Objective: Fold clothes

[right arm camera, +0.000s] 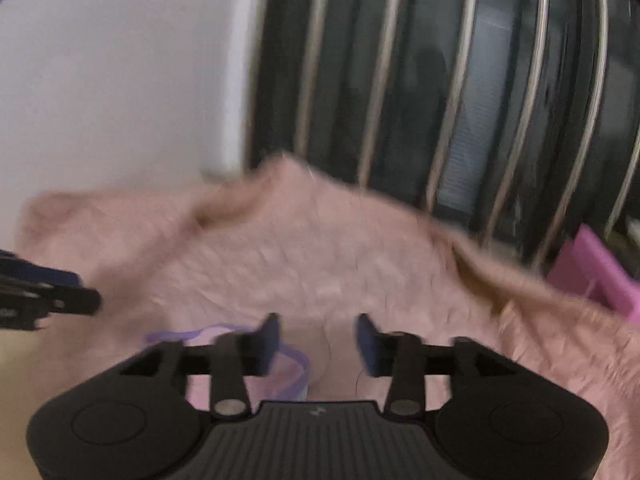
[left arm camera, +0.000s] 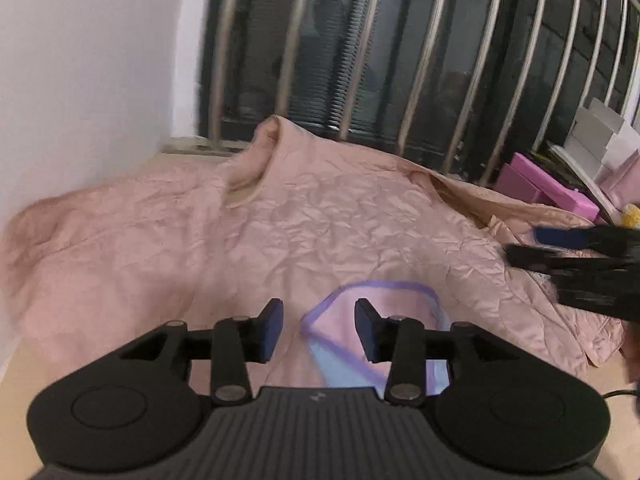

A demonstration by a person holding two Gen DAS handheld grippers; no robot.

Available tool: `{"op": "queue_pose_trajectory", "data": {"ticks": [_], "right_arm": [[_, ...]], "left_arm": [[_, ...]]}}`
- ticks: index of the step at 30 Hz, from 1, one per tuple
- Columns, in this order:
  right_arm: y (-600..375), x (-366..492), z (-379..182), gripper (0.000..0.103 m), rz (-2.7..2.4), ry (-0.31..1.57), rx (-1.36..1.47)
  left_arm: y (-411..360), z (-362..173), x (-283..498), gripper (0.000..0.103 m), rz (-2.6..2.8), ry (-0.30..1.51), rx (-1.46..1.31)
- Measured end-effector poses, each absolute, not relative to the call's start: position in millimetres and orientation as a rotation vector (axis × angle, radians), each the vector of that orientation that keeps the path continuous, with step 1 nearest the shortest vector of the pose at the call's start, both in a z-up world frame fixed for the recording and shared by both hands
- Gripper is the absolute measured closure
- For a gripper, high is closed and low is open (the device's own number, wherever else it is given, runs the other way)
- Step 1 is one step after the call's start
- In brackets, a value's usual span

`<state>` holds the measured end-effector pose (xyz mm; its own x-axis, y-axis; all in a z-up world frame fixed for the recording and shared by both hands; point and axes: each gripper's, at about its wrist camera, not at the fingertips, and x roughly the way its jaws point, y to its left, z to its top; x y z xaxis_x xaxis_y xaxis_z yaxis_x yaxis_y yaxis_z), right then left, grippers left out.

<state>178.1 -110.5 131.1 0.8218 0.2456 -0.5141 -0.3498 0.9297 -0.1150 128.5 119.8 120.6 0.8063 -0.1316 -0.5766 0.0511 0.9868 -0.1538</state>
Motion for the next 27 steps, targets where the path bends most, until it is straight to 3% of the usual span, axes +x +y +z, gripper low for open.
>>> {"op": "queue_pose_trajectory", "data": {"ticks": [3, 10, 14, 16, 17, 20, 23, 27], "right_arm": [[-138.1, 112.4, 144.3, 0.037, 0.46, 0.477, -0.199], [-202.1, -16.1, 81.2, 0.038, 0.712, 0.632, -0.059], [-217.2, -45.5, 45.6, 0.044, 0.683, 0.661, 0.031], [-217.2, -46.6, 34.9, 0.06, 0.668, 0.67, 0.058], [-215.0, -44.5, 29.1, 0.062, 0.66, 0.674, 0.048], [-207.0, -39.6, 13.3, 0.087, 0.608, 0.705, 0.038], [-203.6, -50.2, 4.6, 0.097, 0.579, 0.69, 0.069], [-193.1, -86.9, 2.9, 0.098, 0.526, 0.665, 0.086]], "left_arm": [[108.9, 120.9, 57.8, 0.047, -0.176, 0.549, -0.182], [36.9, 57.3, -72.8, 0.044, -0.382, 0.656, -0.206], [3.1, 32.7, -88.7, 0.044, -0.472, 0.714, -0.154], [-1.9, 24.6, -80.6, 0.045, -0.496, 0.754, -0.19], [-2.6, 22.1, -78.0, 0.049, -0.474, 0.767, -0.196], [-7.6, 19.6, -77.3, 0.094, -0.438, 0.754, -0.13], [0.8, 18.1, -85.5, 0.101, -0.444, 0.735, -0.105], [26.9, 21.4, -110.8, 0.102, -0.45, 0.72, -0.077]]}}
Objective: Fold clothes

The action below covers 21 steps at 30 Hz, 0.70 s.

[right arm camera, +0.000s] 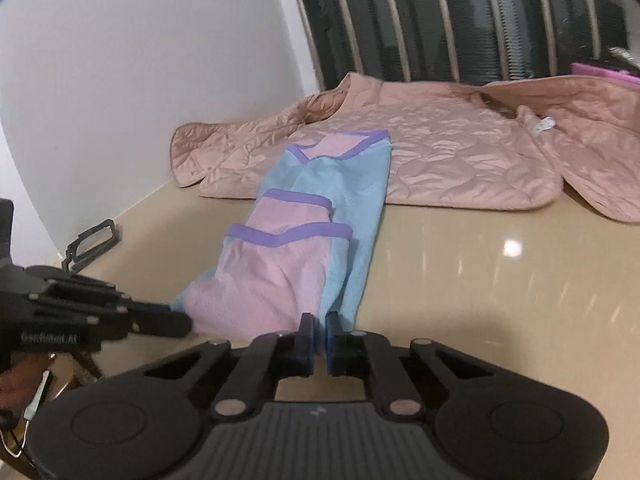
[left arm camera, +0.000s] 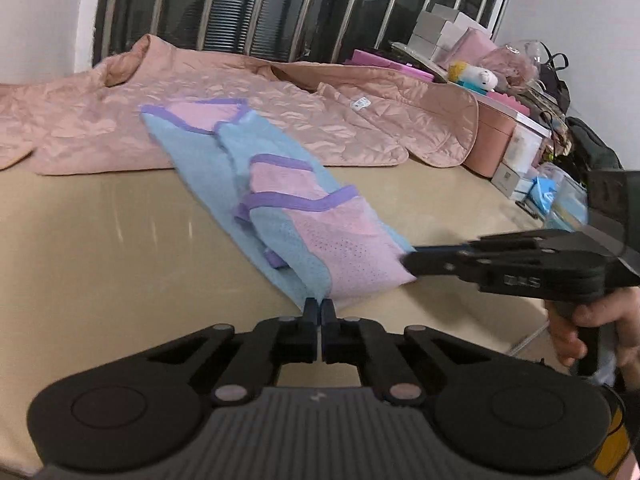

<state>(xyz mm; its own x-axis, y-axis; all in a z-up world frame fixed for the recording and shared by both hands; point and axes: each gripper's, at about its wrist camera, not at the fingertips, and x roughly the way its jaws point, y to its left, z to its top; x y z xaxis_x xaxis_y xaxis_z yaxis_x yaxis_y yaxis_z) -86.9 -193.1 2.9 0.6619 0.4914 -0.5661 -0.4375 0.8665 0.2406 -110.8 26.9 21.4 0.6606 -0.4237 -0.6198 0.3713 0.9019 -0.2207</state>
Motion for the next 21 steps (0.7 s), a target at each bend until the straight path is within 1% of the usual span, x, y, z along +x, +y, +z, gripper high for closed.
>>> {"op": "queue_pose_trajectory", "data": {"ticks": [4, 5, 7, 8, 9, 10, 11, 14, 21], "right_arm": [[-176.0, -135.4, 8.5, 0.098, 0.553, 0.665, 0.134], [-170.4, -149.5, 11.7, 0.098, 0.589, 0.661, 0.132], [-165.1, -167.9, 20.1, 0.095, 0.653, 0.613, 0.048], [-162.5, -177.1, 24.2, 0.091, 0.684, 0.589, 0.006], [-159.9, -186.2, 28.4, 0.072, 0.715, 0.564, -0.037], [-158.3, -189.2, 30.1, 0.053, 0.732, 0.532, -0.081], [-156.3, -190.8, 30.6, 0.049, 0.743, 0.495, -0.121], [-149.4, -185.7, 24.5, 0.048, 0.789, 0.489, -0.162], [-145.6, -181.2, 4.2, 0.052, 0.843, 0.488, -0.212]], "left_arm": [[53.4, 29.4, -149.6, 0.102, -0.479, 0.715, 0.004], [59.3, 31.2, -160.5, 0.101, -0.488, 0.708, 0.032], [72.6, 34.6, -175.4, 0.091, -0.492, 0.686, 0.062], [78.1, 37.4, -180.5, 0.078, -0.504, 0.676, 0.082], [80.8, 40.0, -182.8, 0.065, -0.515, 0.656, 0.086], [83.4, 42.6, -185.2, 0.061, -0.527, 0.636, 0.09], [83.2, 43.8, -186.8, 0.059, -0.544, 0.619, 0.091], [73.8, 40.5, -186.6, 0.058, -0.578, 0.594, 0.128], [56.4, 14.9, -187.6, 0.058, -0.581, 0.564, 0.279]]}}
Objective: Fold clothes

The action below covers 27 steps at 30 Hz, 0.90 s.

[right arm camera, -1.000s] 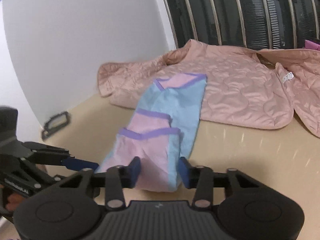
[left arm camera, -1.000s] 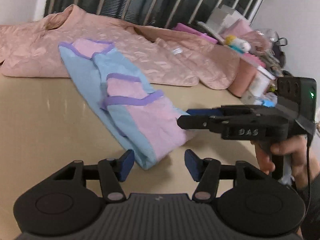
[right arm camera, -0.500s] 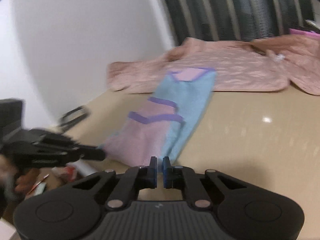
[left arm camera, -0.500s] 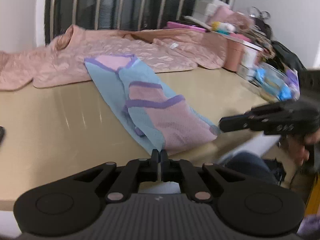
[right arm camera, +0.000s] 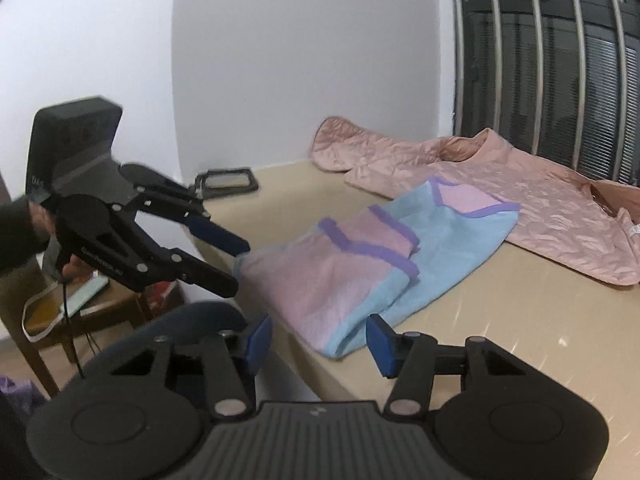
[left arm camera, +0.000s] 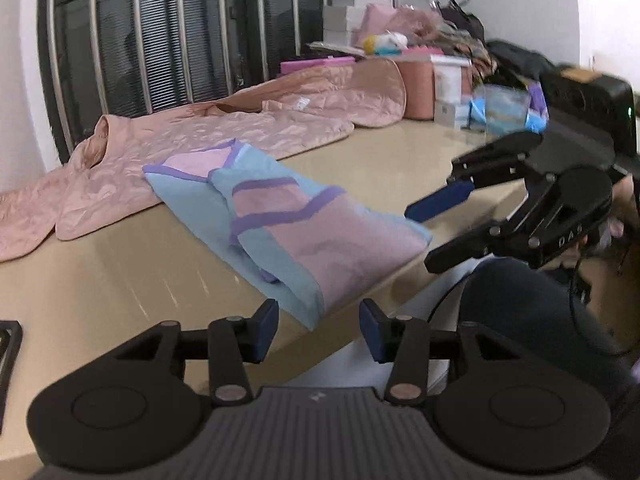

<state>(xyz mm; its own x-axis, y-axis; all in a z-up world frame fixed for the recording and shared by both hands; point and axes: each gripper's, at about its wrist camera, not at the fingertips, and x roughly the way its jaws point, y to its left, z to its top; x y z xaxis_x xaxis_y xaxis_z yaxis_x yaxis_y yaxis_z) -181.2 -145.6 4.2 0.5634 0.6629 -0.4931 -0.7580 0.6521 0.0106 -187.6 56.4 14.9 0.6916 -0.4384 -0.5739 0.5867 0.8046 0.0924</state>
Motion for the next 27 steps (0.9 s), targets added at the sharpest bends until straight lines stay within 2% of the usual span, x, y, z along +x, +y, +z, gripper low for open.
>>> {"op": "queue_pose_trajectory", "data": {"ticks": [2, 4, 5, 6, 7, 9, 12, 18, 20, 21, 22, 23, 24, 25, 27], "right_arm": [[-143.8, -181.0, -0.4, 0.058, 0.851, 0.485, -0.226], [-141.3, -179.8, -4.1, 0.071, 0.854, 0.479, -0.238], [-139.7, -178.5, -5.4, 0.076, 0.854, 0.474, -0.244], [-139.4, -178.2, -6.5, 0.085, 0.856, 0.474, -0.247], [-139.9, -178.2, -6.6, 0.09, 0.855, 0.474, -0.247], [-141.0, -178.3, -6.6, 0.094, 0.852, 0.472, -0.246], [-144.8, -178.8, -5.5, 0.097, 0.852, 0.471, -0.226], [-154.6, -186.0, 0.7, 0.1, 0.885, 0.448, -0.127], [-158.7, -189.8, 2.2, 0.097, 0.86, 0.408, -0.106], [-159.4, -190.5, 1.8, 0.087, 0.851, 0.4, -0.107], [-159.1, -191.4, 1.3, 0.063, 0.853, 0.402, -0.127], [-157.8, -192.4, 0.4, 0.053, 0.858, 0.402, -0.15], [-155.7, -193.7, -0.4, 0.047, 0.87, 0.393, -0.177], [-153.9, -195.3, -1.9, 0.048, 0.886, 0.384, -0.203], [-149.4, -193.8, -5.7, 0.051, 0.907, 0.394, -0.231]], "left_arm": [[56.3, 12.3, -186.3, 0.058, -0.582, 0.557, 0.3], [57.6, 10.9, -184.1, 0.059, -0.59, 0.553, 0.312], [58.4, 10.4, -182.9, 0.067, -0.596, 0.553, 0.317], [58.3, 10.3, -183.0, 0.076, -0.605, 0.55, 0.329], [58.1, 10.8, -183.0, 0.08, -0.615, 0.548, 0.343], [57.7, 11.9, -182.6, 0.092, -0.629, 0.545, 0.36], [58.6, 13.9, -180.6, 0.1, -0.622, 0.557, 0.344], [60.4, 21.0, -196.1, 0.102, -0.683, 0.54, 0.343], [60.9, 19.8, -199.1, 0.102, -0.666, 0.535, 0.354], [62.1, 19.0, -199.2, 0.102, -0.655, 0.534, 0.354], [63.1, 18.0, -199.5, 0.102, -0.647, 0.533, 0.356], [64.2, 17.1, -200.0, 0.1, -0.65, 0.533, 0.361], [64.8, 16.3, -201.0, 0.097, -0.65, 0.525, 0.369], [64.3, 15.2, -201.1, 0.095, -0.647, 0.524, 0.376], [62.8, 13.5, -200.9, 0.075, -0.648, 0.53, 0.386]]}}
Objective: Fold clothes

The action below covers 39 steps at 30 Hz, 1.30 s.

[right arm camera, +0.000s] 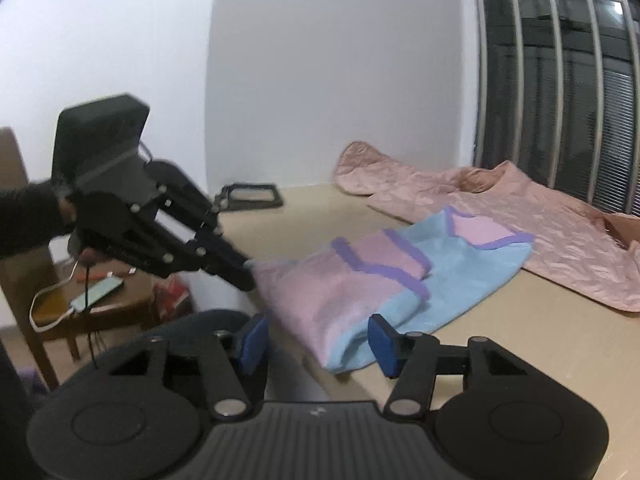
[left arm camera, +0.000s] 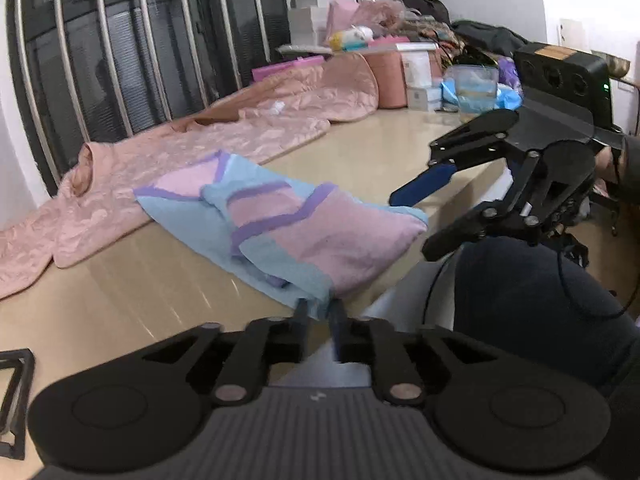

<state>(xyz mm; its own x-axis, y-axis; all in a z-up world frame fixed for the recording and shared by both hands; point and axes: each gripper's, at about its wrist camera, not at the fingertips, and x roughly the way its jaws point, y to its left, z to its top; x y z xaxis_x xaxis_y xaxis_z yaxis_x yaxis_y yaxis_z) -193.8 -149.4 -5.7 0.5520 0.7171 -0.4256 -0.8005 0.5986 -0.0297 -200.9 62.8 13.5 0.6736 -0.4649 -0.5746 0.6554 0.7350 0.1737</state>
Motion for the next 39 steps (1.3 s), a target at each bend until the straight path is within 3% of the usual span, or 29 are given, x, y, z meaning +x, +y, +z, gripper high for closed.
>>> {"op": "queue_pose_trajectory", "data": {"ticks": [2, 4, 7, 9, 11, 13, 21, 26, 30, 34, 36, 39], "right_arm": [[-145.3, -191.3, -9.8, 0.057, 0.899, 0.406, -0.262], [-143.9, -188.8, -13.1, 0.076, 0.888, 0.412, -0.282], [-147.0, -183.4, -13.8, 0.078, 0.883, 0.419, -0.238], [-149.2, -183.1, -13.7, 0.087, 0.878, 0.42, -0.233], [-151.2, -183.1, -12.7, 0.098, 0.878, 0.422, -0.228], [-152.9, -184.8, -9.3, 0.099, 0.886, 0.423, -0.213], [-169.3, -159.2, 32.9, 0.1, 0.922, 0.378, -0.065], [-159.8, -79.1, 57.4, 0.1, 0.911, 0.447, 0.009], [-140.5, -7.0, 52.6, 0.1, 0.836, 0.547, 0.024], [-126.1, 32.6, 36.2, 0.086, 0.688, 0.634, -0.005], [-133.1, 26.9, 35.2, 0.08, 0.623, 0.632, -0.014], [-150.1, 1.3, 44.5, 0.076, 0.603, 0.56, 0.004]], "left_arm": [[61.3, 11.6, -204.6, 0.066, -0.633, 0.505, 0.405], [59.7, 9.8, -207.2, 0.066, -0.632, 0.485, 0.426], [58.6, 6.8, -205.0, 0.068, -0.625, 0.471, 0.43], [58.5, 5.6, -203.4, 0.09, -0.638, 0.461, 0.435], [58.8, 6.4, -202.8, 0.1, -0.657, 0.457, 0.441], [61.2, 10.3, -202.0, 0.102, -0.681, 0.455, 0.429], [80.9, 53.3, -148.6, 0.102, -0.649, 0.434, 0.188], [86.1, 65.0, -63.8, 0.102, -0.546, 0.523, -0.002], [82.4, 44.6, 3.2, 0.101, -0.37, 0.619, -0.11], [96.5, 32.5, 15.9, 0.084, -0.26, 0.682, -0.219], [106.4, 38.0, -0.6, 0.063, -0.245, 0.652, -0.25], [109.2, 45.5, -29.1, 0.06, -0.262, 0.624, -0.254]]}}
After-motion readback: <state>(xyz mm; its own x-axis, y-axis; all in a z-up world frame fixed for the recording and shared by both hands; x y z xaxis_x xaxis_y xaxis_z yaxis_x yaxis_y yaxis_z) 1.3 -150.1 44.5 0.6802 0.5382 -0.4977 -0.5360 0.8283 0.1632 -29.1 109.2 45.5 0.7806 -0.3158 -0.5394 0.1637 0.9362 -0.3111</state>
